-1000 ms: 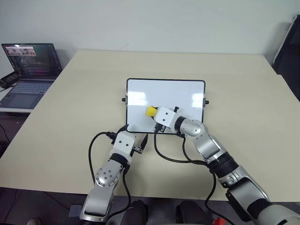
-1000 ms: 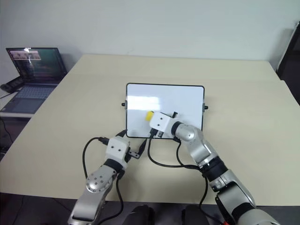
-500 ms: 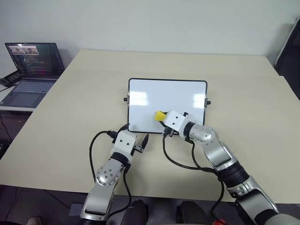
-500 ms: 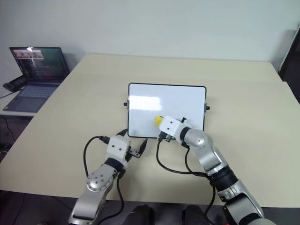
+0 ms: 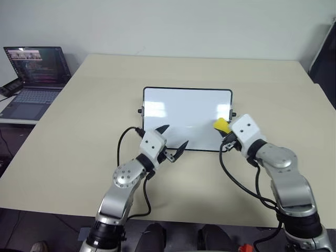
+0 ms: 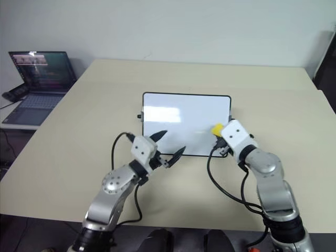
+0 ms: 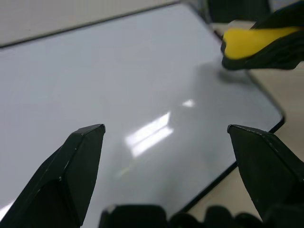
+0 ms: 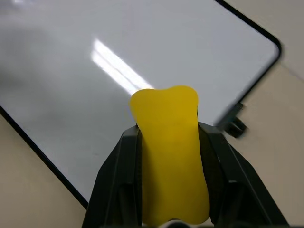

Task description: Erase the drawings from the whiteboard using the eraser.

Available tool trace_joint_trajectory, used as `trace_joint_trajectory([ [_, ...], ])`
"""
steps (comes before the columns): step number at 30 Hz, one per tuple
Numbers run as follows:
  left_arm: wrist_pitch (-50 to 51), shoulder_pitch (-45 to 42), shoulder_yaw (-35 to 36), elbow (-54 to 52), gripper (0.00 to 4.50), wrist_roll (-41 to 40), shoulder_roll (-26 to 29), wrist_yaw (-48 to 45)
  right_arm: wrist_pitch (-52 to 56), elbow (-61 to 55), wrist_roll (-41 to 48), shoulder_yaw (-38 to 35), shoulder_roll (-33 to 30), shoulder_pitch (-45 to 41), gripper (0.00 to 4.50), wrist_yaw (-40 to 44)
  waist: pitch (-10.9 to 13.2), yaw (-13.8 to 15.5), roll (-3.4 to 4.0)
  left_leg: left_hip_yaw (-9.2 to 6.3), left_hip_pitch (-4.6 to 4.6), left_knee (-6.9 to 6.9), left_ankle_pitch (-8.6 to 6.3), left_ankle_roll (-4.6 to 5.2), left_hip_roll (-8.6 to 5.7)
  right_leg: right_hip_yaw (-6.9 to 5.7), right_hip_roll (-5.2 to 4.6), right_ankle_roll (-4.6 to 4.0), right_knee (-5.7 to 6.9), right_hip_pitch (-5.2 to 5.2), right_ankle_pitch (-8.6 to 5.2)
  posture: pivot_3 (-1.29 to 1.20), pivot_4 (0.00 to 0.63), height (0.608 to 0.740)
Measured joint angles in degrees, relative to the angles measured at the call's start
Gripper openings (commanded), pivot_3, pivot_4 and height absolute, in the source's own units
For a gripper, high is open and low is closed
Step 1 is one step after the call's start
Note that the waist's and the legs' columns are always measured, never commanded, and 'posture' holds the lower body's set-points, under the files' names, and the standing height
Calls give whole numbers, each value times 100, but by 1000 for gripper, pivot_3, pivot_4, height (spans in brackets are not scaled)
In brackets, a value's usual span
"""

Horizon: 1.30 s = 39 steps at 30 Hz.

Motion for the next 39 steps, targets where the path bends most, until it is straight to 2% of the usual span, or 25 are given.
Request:
trace_joint_trajectory([
  [3, 123, -267, -221, 243, 4500, -317, 124, -687, 894, -435, -5, -287, -28, 292, 1275, -139, 0, -60, 0, 11, 0, -1, 2, -4, -2, 5, 0, 0, 0, -3, 0, 0, 150, 740],
  [8, -142, -529, -739, 866, 4500, -389, 288, -1675, 1902, -662, -23, -864, -26, 563, 1275, -433, 1, -77, 1, 6, 4, -1, -1, 2, -1, 2, 3, 0, 4, -2, -1, 0, 150, 740],
  [13, -927, -1234, -1066, 2040, 4500, -221, 263, -2498, 2267, -329, 168, -1621, 302, 490, 1275, -708, 0, -88, 1, 9, 11, 1, 0, 6, -8, 5, 3, 0, 8, 3, 0, 0, 150, 740],
  [20, -1832, -1801, -1103, 3274, 4500, 156, -85, -2591, 2316, 304, 537, -2085, 739, 364, 1275, -1027, 0, -89, 1, 11, 1, 0, 0, 7, -14, 6, 4, 1, 5, -4, -1, 0, 150, 740],
  [26, -2039, -1840, -1102, 3381, 4500, 240, -273, -2565, 2025, 629, 744, -2124, 728, 130, 1275, -1259, 0, -94, 2, 9, 2, 0, 0, 7, -9, 6, 4, 1, 9, -5, -1, 0, 150, 740],
  [36, -2013, -1663, -1102, 3198, 4500, 321, -271, -2514, 1697, 1045, 1039, -2078, 674, 114, 1275, -1425, 0, -92, 2, 10, 2, 1, 0, 7, -10, 7, 3, 1, 10, -4, -1, 0, 150, 740],
  [39, -1986, -1653, -1102, 3164, 4500, 327, -263, -2482, 1656, 1121, 1121, -2074, 673, 114, 2225, -1460, 0, -92, 2, 9, 2, 2, 0, 7, -10, 7, 3, 1, 10, -4, -1, 0, 150, 740],
])
